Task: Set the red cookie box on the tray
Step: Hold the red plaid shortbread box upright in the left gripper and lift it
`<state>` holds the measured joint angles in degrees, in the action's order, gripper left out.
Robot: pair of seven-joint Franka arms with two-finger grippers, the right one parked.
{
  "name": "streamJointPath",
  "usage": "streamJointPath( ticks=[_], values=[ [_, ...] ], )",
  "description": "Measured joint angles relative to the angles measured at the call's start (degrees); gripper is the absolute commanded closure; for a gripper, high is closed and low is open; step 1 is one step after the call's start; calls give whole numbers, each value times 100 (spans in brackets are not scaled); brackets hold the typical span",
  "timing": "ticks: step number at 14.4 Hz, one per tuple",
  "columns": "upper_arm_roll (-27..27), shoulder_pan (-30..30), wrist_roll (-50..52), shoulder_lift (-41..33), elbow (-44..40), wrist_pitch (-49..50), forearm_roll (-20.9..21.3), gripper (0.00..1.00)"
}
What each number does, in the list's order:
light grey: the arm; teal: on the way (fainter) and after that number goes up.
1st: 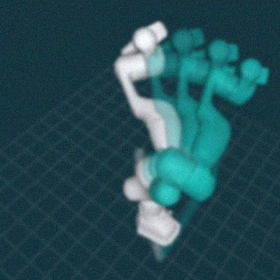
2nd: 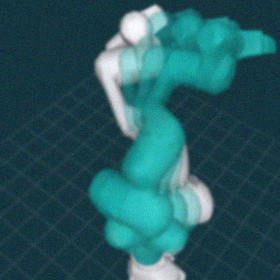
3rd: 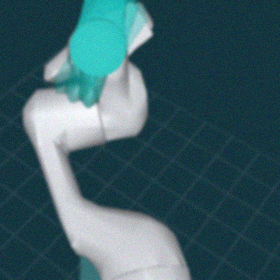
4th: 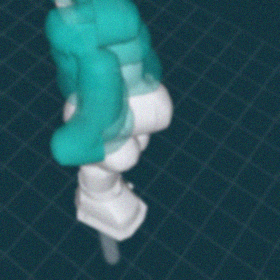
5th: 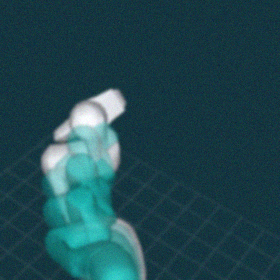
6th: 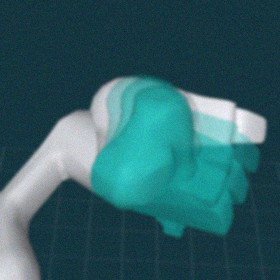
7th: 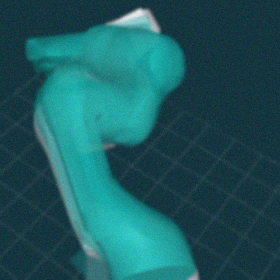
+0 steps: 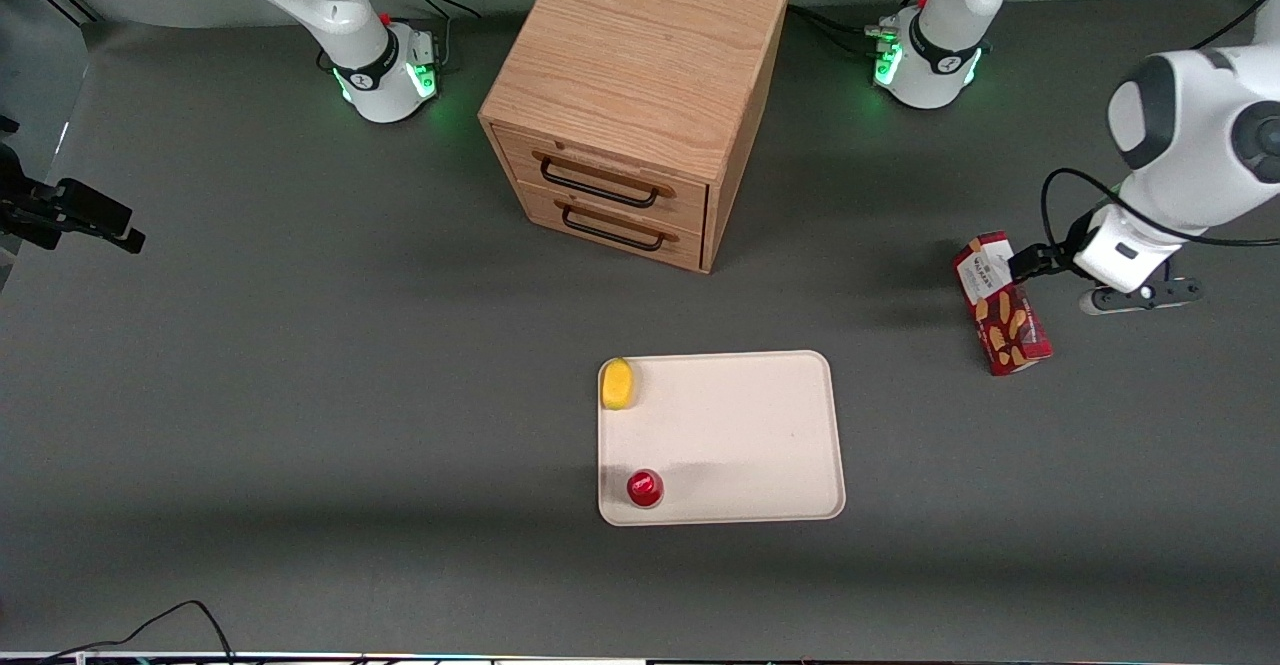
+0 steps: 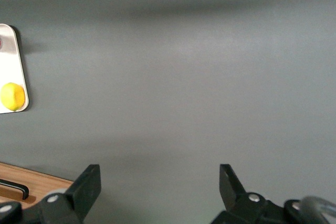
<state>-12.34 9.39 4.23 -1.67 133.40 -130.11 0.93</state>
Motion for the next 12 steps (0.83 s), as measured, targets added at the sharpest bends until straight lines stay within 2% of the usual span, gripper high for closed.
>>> streamJointPath(
  ticks=[5, 7, 8, 11, 12],
  values=[
    [-8, 0, -40, 525, 509, -1519, -2, 2],
    [-7, 0, -75, 803, 691, -2123, -2, 13],
    [-7, 0, -108, 929, 760, -2363, -2, 25],
    [-6, 0, -155, 1092, 875, -2706, -2, 82],
    [-6, 0, -161, 1096, 889, -2712, -2, 97]
  ],
)
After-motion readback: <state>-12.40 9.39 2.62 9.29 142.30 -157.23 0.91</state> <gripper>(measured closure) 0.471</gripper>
